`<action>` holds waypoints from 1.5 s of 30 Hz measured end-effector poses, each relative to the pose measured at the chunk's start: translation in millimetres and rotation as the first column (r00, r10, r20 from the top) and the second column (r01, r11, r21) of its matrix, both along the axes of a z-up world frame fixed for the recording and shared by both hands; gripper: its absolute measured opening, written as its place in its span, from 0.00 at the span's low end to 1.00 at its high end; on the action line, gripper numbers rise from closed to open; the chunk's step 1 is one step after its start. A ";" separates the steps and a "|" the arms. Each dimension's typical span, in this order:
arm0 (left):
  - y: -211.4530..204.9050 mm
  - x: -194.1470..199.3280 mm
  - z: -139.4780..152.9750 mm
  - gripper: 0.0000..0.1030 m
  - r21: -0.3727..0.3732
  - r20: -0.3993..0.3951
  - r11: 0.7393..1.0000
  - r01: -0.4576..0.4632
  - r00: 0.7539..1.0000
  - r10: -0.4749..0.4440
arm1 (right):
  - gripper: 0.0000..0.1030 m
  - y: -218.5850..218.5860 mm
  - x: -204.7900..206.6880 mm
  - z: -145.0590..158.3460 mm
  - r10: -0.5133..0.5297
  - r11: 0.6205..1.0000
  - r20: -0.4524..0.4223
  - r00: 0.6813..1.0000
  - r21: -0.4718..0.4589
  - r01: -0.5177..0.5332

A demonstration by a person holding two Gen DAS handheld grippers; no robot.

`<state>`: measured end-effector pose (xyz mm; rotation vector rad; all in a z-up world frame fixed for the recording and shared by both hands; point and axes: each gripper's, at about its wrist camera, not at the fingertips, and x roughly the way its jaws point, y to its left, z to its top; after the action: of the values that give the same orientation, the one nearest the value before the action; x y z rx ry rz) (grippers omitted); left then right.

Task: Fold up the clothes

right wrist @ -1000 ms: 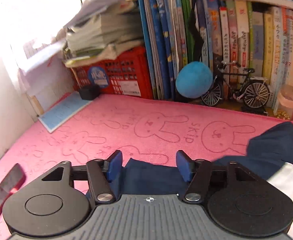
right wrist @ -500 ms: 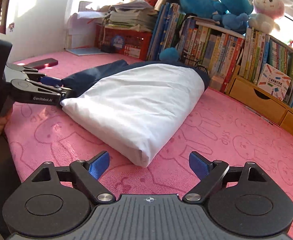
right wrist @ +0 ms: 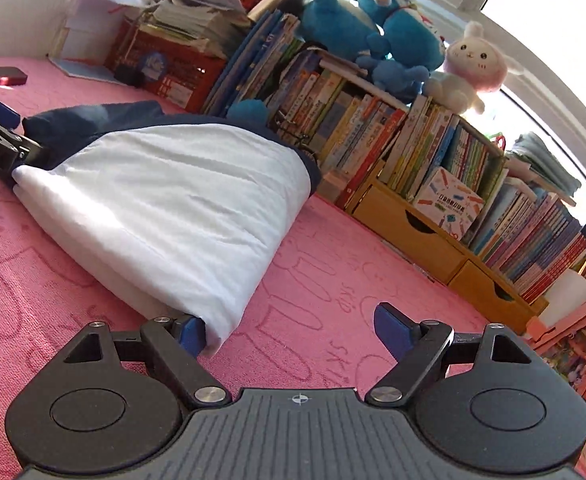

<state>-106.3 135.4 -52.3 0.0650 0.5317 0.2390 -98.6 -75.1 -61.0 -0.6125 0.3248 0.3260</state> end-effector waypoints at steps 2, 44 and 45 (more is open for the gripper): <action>-0.4 -0.1 -0.1 0.66 0.001 -0.001 1.000 0.014 1.000 -0.014 | 0.81 0.0 -1.8 0.1 -0.003 1.000 0.019 1.000 -0.015 0.003; -132.0 -51.4 27.5 0.84 0.155 0.025 0.811 0.564 0.818 -0.574 | 0.25 -123.9 116.1 -6.5 0.480 0.522 -0.746 0.460 0.665 0.533; -143.2 -49.5 20.4 0.84 0.220 -0.013 0.769 0.600 0.790 -0.613 | 0.25 -125.7 117.0 -7.2 0.489 0.506 -0.748 0.448 0.662 0.553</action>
<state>-155.8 -7.8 -31.9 0.4356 0.3972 -0.3449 18.4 -200.7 -68.1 0.7564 1.1631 0.7193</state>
